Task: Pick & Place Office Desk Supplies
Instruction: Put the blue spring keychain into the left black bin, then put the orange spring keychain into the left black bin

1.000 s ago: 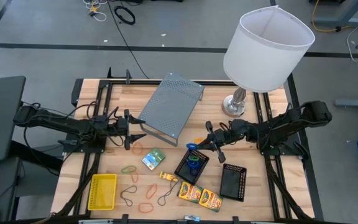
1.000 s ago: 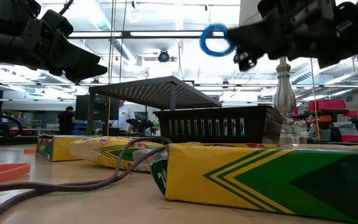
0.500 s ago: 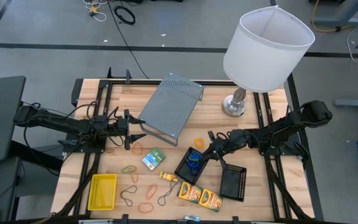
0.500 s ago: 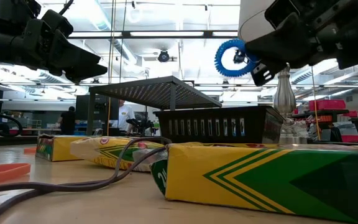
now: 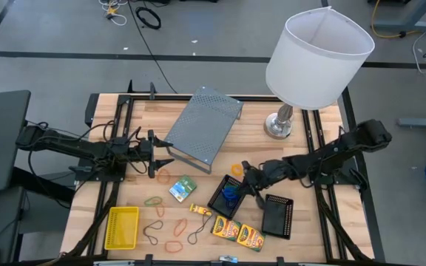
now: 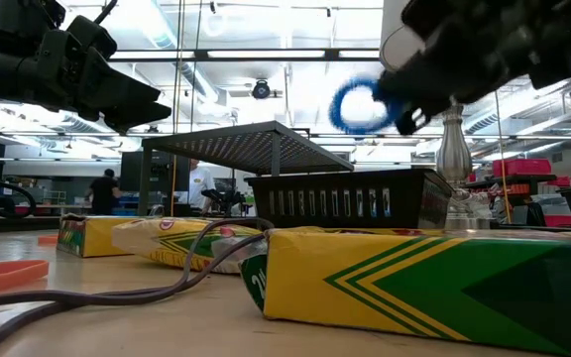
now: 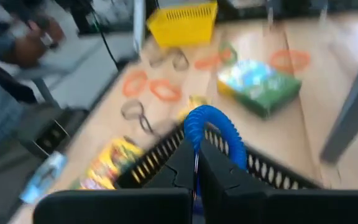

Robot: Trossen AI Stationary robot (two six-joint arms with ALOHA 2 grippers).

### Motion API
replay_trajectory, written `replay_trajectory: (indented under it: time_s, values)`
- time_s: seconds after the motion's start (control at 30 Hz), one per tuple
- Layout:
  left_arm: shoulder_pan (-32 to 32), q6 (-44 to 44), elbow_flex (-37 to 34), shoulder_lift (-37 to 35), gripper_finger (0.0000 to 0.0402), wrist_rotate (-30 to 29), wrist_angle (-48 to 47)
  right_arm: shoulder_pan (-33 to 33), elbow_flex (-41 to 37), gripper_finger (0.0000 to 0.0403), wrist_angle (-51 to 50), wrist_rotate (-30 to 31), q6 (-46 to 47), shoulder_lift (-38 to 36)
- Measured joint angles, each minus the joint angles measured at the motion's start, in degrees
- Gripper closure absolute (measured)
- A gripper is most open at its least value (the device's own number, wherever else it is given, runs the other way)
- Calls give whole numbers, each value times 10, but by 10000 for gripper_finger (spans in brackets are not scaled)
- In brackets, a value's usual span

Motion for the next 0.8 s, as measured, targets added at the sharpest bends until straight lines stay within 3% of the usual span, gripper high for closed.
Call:
replay_trajectory:
  time_s: [0.37, 0.8]
  values:
    - [0, 0, 0, 0, 108, 0, -1, -1, 55, 393, -66, 2, 0, 77]
    - [0, 0, 0, 0, 108, 0, -7, 0, 75, 298, -104, 13, -16, 79]
